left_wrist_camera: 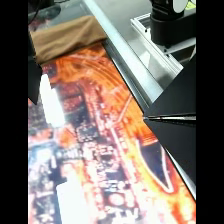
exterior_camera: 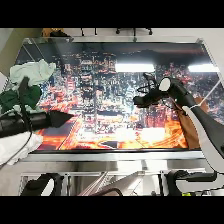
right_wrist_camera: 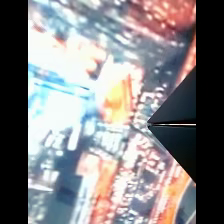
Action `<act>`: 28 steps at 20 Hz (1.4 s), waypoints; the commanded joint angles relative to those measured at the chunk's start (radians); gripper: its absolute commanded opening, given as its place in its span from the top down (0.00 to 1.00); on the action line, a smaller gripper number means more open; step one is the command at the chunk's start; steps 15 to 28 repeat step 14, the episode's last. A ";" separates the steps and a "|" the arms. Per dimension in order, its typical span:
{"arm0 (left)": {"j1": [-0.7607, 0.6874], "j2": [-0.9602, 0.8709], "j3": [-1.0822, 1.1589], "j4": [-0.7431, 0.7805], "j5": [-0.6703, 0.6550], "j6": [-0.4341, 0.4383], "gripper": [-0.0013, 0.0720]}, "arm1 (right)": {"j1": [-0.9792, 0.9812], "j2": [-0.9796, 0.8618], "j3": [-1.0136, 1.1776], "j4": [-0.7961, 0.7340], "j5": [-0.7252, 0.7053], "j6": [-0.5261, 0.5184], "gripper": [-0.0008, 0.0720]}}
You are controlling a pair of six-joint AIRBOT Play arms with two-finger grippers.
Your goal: Fold the shirts.
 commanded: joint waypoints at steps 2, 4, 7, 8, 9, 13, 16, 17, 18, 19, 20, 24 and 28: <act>0.001 0.134 -0.173 0.022 0.063 -0.043 0.96 | 0.034 -0.018 -0.002 0.023 0.065 -0.002 0.97; 0.001 0.155 -0.196 0.022 0.063 -0.044 0.97 | 0.034 -0.018 -0.002 0.023 0.063 -0.002 0.97; 0.001 0.158 -0.200 0.019 0.063 -0.045 0.97 | 0.034 -0.018 -0.002 0.023 0.063 -0.002 0.97; 0.001 0.158 -0.200 0.018 0.063 -0.053 0.97 | 0.034 -0.019 -0.002 0.023 0.063 -0.002 0.97; 0.001 0.158 -0.200 0.018 0.063 -0.058 0.96 | 0.034 -0.019 -0.002 0.023 0.063 -0.002 0.97; 0.001 0.158 -0.200 0.018 0.063 -0.060 0.96 | 0.034 -0.019 -0.002 0.023 0.063 -0.002 0.97; 0.001 0.158 -0.200 0.018 0.063 -0.060 0.96 | 0.034 -0.019 -0.002 0.023 0.063 -0.002 0.97; 0.001 0.158 -0.200 0.018 0.063 -0.060 0.96 | 0.034 -0.019 -0.002 0.023 0.063 -0.002 0.97; 0.001 0.158 -0.200 0.018 0.063 -0.060 0.96 | 0.034 -0.019 -0.002 0.023 0.063 -0.002 0.97; 0.001 0.158 -0.200 0.018 0.063 -0.060 0.96 | 0.034 -0.019 -0.002 0.023 0.063 -0.002 0.97; 0.001 0.158 -0.200 0.018 0.063 -0.060 0.96 | 0.034 -0.019 -0.002 0.023 0.063 -0.002 0.97; 0.001 0.158 -0.200 0.018 0.063 -0.060 0.96 | 0.034 -0.019 -0.002 0.023 0.063 -0.002 0.97; 0.001 0.158 -0.200 0.018 0.063 -0.060 0.96 | 0.034 -0.019 -0.002 0.023 0.063 -0.002 0.97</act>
